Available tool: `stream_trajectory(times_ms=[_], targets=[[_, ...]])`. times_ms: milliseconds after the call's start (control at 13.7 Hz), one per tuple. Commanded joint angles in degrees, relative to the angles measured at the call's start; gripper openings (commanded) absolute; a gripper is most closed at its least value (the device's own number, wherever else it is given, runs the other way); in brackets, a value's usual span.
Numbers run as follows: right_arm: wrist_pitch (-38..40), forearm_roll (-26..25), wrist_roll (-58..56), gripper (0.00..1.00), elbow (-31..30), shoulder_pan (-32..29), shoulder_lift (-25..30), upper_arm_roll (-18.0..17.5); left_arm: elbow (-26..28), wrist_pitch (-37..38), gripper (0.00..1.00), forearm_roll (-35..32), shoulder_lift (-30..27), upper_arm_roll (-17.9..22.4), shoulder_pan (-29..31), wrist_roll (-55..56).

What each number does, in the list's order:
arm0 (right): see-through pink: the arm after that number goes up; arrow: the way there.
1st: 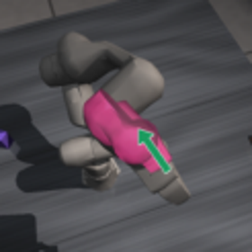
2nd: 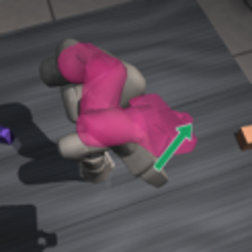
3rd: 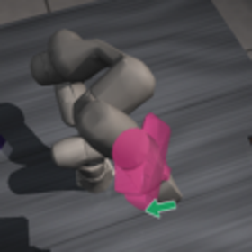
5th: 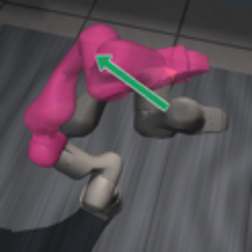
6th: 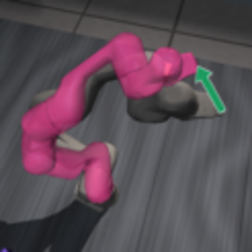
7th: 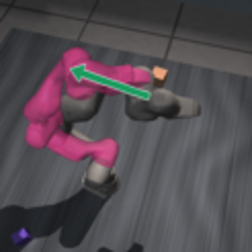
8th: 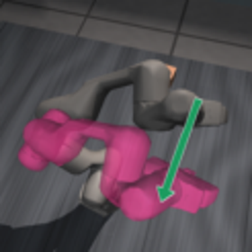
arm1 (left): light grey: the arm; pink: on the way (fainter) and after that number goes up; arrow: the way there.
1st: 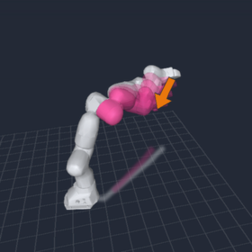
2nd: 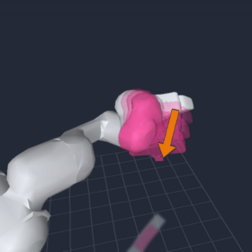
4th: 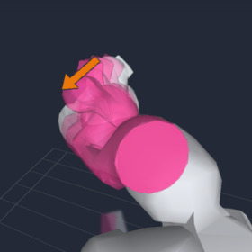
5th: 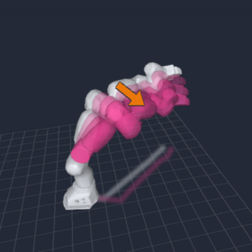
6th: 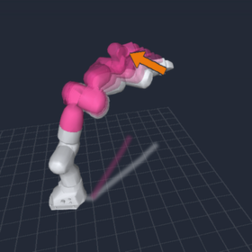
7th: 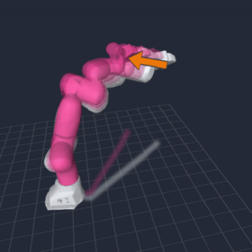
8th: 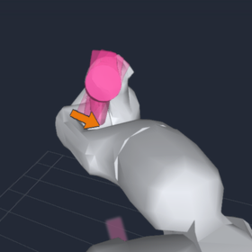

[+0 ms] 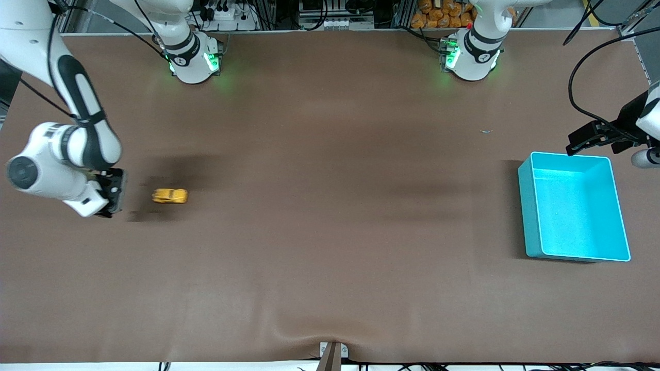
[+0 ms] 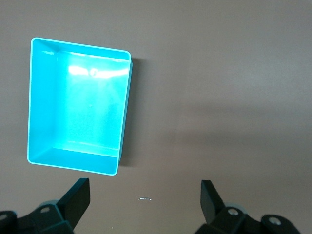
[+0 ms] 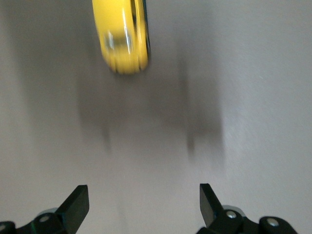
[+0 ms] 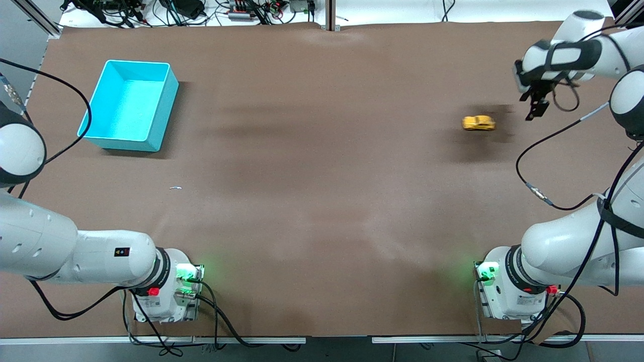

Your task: Wind and store yellow beetle car

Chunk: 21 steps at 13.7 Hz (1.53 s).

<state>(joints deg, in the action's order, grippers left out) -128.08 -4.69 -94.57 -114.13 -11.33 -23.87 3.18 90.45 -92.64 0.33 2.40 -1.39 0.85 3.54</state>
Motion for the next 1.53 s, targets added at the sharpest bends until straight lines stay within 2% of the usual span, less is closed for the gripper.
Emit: stream_trajectory(times_ms=[0, 219, 365, 657, 1022, 1168, 1460], targets=[[2.9, 3.5, -1.9, 1.0, 1.9, -3.2, -0.4, -0.9, -0.5, -0.3, 1.0, 1.0, 0.5, -0.1, 0.2, 0.9], [5.0, 5.4, -2.0, 1.0, 1.9, -5.2, 0.3, -0.8, 0.3, 0.1, 1.0, 2.7, 1.6, -0.2, 0.1, 12.4], [5.4, 5.5, -2.0, 1.0, 1.9, -5.9, 0.4, -0.9, 1.4, 0.3, 1.0, 2.9, 1.1, -0.6, 0.0, 15.7], [5.5, 6.4, -2.0, 1.0, 1.8, -6.6, 0.4, -0.9, 11.5, -2.4, 1.0, 3.3, -2.8, -0.7, 0.1, 21.3], [5.9, 10.7, -0.2, 1.0, 2.3, -6.6, 2.2, -0.7, 25.8, -15.0, 1.0, 3.3, -8.1, -3.6, 0.0, 33.0], [10.8, 11.3, 3.9, 1.0, 6.4, -6.3, 2.8, -0.7, 28.5, -19.0, 1.0, 3.3, -8.1, -4.8, 0.0, 41.0], [21.7, 11.5, 13.4, 1.0, 16.1, -5.3, 2.9, -1.1, 29.3, -22.7, 1.0, 3.3, -5.9, -5.0, 0.2, 53.8]])
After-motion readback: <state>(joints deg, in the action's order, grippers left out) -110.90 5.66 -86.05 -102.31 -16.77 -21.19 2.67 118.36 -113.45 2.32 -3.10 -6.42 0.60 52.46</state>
